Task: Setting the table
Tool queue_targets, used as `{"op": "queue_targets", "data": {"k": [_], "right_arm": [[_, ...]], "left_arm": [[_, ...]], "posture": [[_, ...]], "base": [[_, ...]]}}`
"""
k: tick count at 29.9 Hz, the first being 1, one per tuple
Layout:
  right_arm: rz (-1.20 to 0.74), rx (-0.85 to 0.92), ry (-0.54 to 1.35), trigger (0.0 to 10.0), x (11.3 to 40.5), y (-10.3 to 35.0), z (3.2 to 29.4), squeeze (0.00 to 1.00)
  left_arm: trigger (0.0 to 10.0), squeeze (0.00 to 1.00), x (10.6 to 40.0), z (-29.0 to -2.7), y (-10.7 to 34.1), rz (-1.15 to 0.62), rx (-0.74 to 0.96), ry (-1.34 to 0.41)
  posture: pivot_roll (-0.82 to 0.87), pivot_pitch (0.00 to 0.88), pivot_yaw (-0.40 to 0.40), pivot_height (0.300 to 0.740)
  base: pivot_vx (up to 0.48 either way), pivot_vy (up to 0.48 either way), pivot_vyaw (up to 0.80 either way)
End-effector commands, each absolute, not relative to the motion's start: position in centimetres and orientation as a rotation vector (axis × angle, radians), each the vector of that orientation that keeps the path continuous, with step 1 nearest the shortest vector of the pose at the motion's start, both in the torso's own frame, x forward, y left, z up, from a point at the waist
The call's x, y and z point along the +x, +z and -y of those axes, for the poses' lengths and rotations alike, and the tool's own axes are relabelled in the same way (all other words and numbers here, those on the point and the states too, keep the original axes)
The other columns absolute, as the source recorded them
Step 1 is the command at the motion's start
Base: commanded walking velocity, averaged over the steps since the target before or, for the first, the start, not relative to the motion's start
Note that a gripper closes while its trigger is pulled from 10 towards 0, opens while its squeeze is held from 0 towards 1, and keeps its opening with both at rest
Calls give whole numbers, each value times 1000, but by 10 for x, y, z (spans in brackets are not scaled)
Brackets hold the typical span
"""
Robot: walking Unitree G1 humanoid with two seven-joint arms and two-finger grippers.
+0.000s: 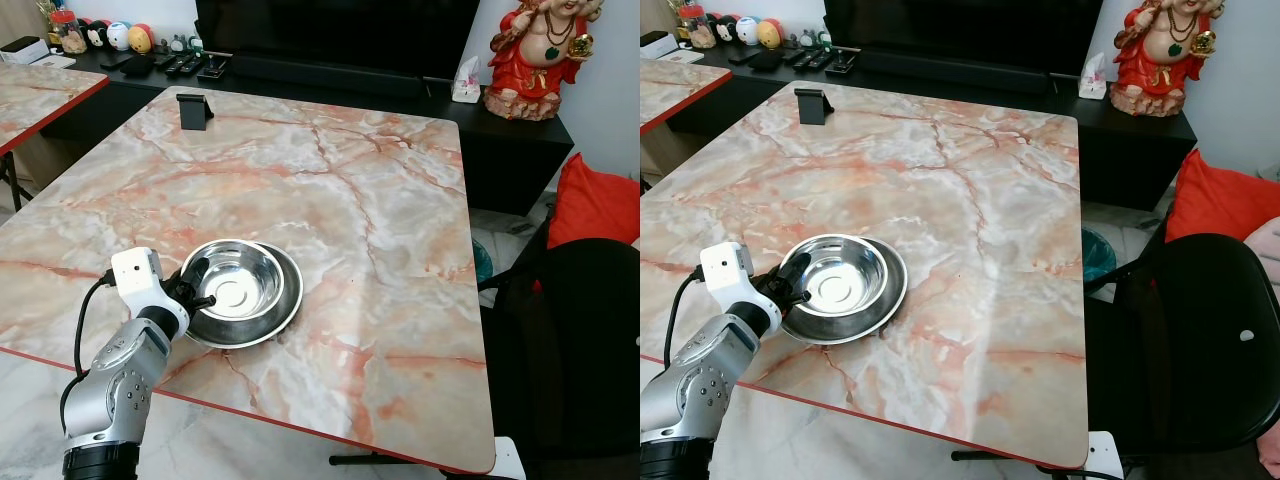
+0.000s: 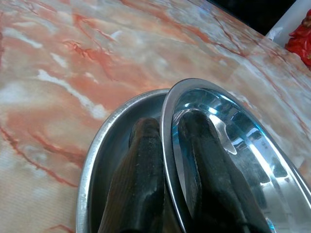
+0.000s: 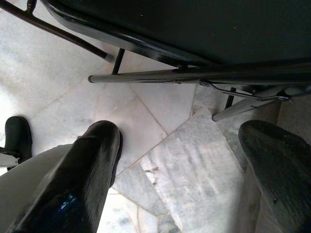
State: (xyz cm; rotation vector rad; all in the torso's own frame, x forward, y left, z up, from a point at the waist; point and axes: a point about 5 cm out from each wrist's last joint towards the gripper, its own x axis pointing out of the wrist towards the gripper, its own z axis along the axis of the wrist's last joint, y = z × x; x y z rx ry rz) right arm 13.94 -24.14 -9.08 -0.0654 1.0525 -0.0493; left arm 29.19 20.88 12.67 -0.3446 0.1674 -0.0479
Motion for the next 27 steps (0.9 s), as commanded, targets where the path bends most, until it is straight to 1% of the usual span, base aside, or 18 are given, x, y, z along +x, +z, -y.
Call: {"op": "queue_targets", "data": {"k": [1,5,6,7,8,9,11,27], "right_arm": [[-1049,-80,-45,10000,142,-89,244,0],[-1050,-80,-44,10000,142,-89,244,0],[-1050,-81,-43,10000,142,-89,244,0],[-1050,-81,-43,10000,142,-89,244,0],[-1050,-81,-43,10000,142,-89,244,0],[-1050,-81,-44,10000,142,-89,244,0],[-1050,-81,-43,10000,142,-89,244,0],[-1049,-82,-39,10000,143,-89,243,0]], "left_arm": [[10000,275,290,-209,125,-194,-316,-51],[10000,282,289,-209,123,-201,-315,-52],[10000,322,289,-209,123,-205,-314,-59],[10000,384,289,-209,123,-206,-313,-61],[10000,408,289,-209,123,-207,-314,-63],[10000,408,289,-209,123,-207,-314,-65],[10000,475,289,-208,123,-209,-313,-70],[10000,467,287,-210,123,-225,-300,-76]], "posture": [[78,0,-59,740],[77,0,-58,740],[77,0,-59,740],[77,0,-59,740],[77,0,-59,740],[77,0,-59,740],[77,0,-60,740],[83,0,-59,740]], "base": [[0,0,0],[0,0,0],[0,0,0],[0,0,0],[0,0,0],[0,0,0],[0,0,0],[0,0,0]]}}
